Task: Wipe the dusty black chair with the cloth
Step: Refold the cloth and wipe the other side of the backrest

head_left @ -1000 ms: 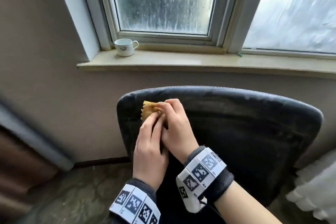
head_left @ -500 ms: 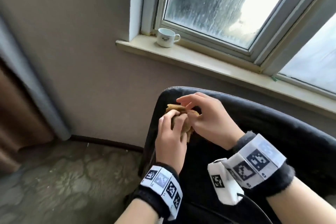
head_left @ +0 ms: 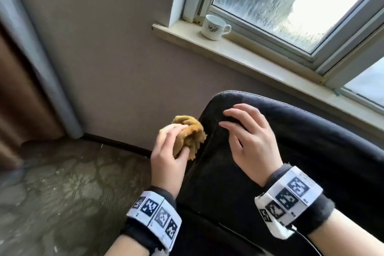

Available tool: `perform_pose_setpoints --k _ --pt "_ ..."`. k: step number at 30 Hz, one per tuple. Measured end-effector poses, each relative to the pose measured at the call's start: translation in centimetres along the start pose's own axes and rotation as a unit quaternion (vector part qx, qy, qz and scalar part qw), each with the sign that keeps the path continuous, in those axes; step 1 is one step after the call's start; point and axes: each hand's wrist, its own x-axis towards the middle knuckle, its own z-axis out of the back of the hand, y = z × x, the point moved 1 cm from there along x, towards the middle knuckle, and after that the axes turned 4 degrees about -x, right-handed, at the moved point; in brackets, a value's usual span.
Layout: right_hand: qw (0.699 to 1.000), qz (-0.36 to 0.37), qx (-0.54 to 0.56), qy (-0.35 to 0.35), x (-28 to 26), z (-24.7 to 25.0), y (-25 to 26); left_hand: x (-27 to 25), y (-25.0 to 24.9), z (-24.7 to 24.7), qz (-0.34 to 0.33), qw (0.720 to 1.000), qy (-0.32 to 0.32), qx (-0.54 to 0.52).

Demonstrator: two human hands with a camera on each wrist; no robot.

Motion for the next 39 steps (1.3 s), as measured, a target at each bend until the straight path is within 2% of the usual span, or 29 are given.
perform_pose_setpoints --k 2,4,8,10,15,16,18,20,22,25,28,30,36,37,39 --pt "0.999 0.041 -0.021 0.003 -0.6 -0.5 0.6 1.4 -1.8 -1.5 -0.036 0.999 0.031 -0.022" --pt "0.997 0.067 -0.047 -0.006 -0.8 -0.9 0.3 1.4 -1.9 -2.9 -0.065 0.996 0.062 0.003" --pt "0.996 0.043 -0.07 0.026 -1.7 -2.0 -1.1 -1.0 1.4 -4.5 -0.106 0.991 0.058 0.054" --pt "0.997 0.025 -0.068 0.036 -2.2 -2.3 -1.4 -3.6 3.8 -4.5 -0.08 0.991 0.086 0.06" --pt "0.997 0.007 -0.071 0.015 -2.1 -2.2 -1.8 -10.1 10.4 -2.5 0.04 0.976 0.197 0.082" --pt "0.998 0.003 -0.069 0.011 -2.3 -2.2 -1.8 -10.3 10.7 -2.1 0.064 0.975 0.198 0.073" --pt "0.998 -0.007 -0.067 -0.001 -2.4 -2.3 -1.7 -8.5 9.7 -1.8 0.087 0.985 0.147 0.032" --pt "0.998 -0.016 -0.06 -0.011 -2.4 -2.5 -1.7 -5.5 6.8 -1.9 0.069 0.995 0.067 -0.024" --pt "0.998 -0.025 -0.054 -0.021 -2.2 -2.6 -1.6 -2.7 3.8 -2.6 0.027 0.997 0.03 -0.068" --pt "0.997 -0.04 -0.048 -0.034 -1.9 -2.8 -1.7 -1.7 2.7 -4.7 -0.038 0.996 0.052 -0.061" --pt "0.997 -0.042 -0.05 -0.044 -1.9 -3.0 -1.7 -4.3 5.4 -5.8 -0.057 0.997 0.055 -0.003" --pt "0.997 -0.038 -0.057 -0.046 -1.8 -3.0 -1.9 -6.5 7.7 -5.8 -0.05 0.996 0.067 0.032" --pt "0.995 -0.04 -0.074 -0.05 -2.0 -3.4 -2.1 -10.5 13.3 -3.8 0.013 0.982 0.172 0.082" --pt "0.995 -0.041 -0.073 -0.05 -2.0 -3.4 -2.1 -10.1 13.4 -3.4 0.028 0.983 0.165 0.07" --pt "0.995 -0.041 -0.07 -0.052 -2.0 -3.4 -2.1 -8.2 11.8 -2.7 0.052 0.992 0.106 0.036"
